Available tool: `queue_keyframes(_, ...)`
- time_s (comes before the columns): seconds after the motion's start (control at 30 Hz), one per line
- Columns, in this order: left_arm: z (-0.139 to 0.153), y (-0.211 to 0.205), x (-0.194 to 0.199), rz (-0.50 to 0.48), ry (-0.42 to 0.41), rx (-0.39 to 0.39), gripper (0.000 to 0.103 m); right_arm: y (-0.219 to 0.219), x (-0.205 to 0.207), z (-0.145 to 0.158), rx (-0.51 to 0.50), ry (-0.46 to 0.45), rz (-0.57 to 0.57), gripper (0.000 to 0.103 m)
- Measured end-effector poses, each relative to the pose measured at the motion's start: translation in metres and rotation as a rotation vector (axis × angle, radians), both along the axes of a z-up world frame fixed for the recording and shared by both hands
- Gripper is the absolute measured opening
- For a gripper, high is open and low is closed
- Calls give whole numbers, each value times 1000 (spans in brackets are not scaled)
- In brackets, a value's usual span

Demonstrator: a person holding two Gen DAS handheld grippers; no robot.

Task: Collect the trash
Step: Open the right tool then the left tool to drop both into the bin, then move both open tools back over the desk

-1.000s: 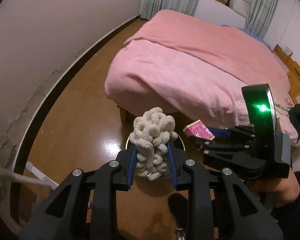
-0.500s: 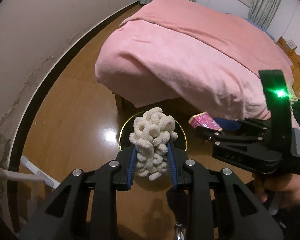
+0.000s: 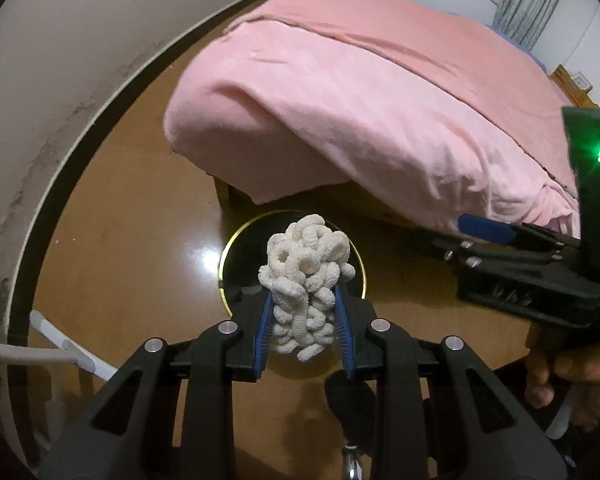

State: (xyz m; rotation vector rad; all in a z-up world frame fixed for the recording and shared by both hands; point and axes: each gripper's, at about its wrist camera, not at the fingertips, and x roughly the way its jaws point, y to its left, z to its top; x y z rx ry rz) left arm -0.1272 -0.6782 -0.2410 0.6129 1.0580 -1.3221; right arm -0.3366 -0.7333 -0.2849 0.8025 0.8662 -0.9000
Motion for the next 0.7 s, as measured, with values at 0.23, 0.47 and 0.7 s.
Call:
queue_keyframes(0.23, -11, -18, -15, -28, 4, 12, 44, -8, -23, 6, -20, -18, -97, 69)
queue_keyframes(0.47, -7, -19, -15, 6, -7, -10, 81, -10, -33, 7, -16, -40, -125, 69)
queue_keyframes(0.7, 27, 13, -5, 39, -19, -41, 85, -3, -15, 12, -34, -43, -75, 69)
